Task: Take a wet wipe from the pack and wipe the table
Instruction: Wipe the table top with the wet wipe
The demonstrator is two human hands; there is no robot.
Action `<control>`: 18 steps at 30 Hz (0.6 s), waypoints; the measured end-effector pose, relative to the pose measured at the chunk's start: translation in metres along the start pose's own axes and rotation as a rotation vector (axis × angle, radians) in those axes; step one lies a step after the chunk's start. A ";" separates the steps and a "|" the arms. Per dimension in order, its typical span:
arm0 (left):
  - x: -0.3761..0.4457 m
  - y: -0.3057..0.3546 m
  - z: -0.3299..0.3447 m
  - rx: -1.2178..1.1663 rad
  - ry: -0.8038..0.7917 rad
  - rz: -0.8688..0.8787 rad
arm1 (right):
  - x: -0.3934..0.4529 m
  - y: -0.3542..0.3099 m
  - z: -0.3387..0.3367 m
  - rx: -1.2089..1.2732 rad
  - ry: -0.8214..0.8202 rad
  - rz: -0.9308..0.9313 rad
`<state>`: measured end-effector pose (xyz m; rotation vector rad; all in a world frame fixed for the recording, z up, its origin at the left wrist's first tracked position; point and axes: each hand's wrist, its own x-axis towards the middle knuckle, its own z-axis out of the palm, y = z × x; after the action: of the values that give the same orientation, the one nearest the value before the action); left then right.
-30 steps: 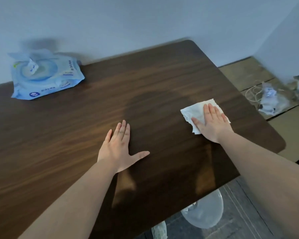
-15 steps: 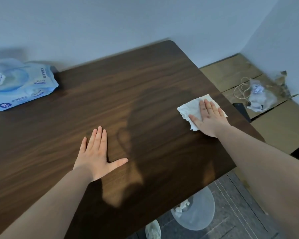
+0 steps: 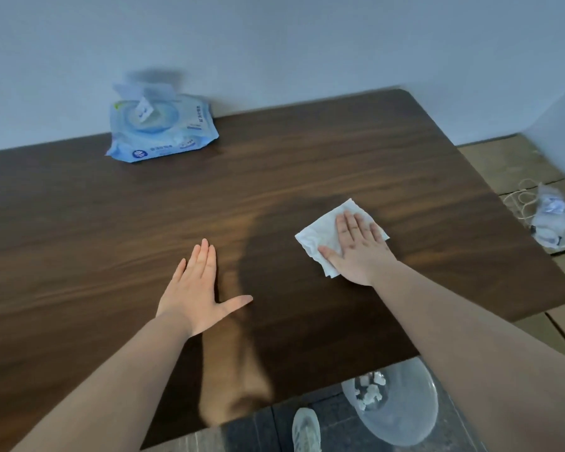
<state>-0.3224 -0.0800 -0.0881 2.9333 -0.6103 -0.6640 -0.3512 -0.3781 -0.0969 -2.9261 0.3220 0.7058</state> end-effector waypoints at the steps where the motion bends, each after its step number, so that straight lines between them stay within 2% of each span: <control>1: -0.014 -0.022 0.002 -0.005 0.011 -0.033 | 0.000 -0.023 0.002 -0.015 -0.002 -0.038; 12: -0.193 -0.270 0.029 -0.096 0.047 -0.629 | -0.010 -0.298 0.032 -0.164 -0.016 -0.460; 18: -0.213 -0.301 0.052 -0.124 0.088 -0.648 | -0.020 -0.420 0.052 -0.232 -0.012 -0.638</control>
<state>-0.4115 0.2812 -0.0964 2.9962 0.4019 -0.5756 -0.2940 0.0412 -0.1086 -2.9461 -0.7099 0.6816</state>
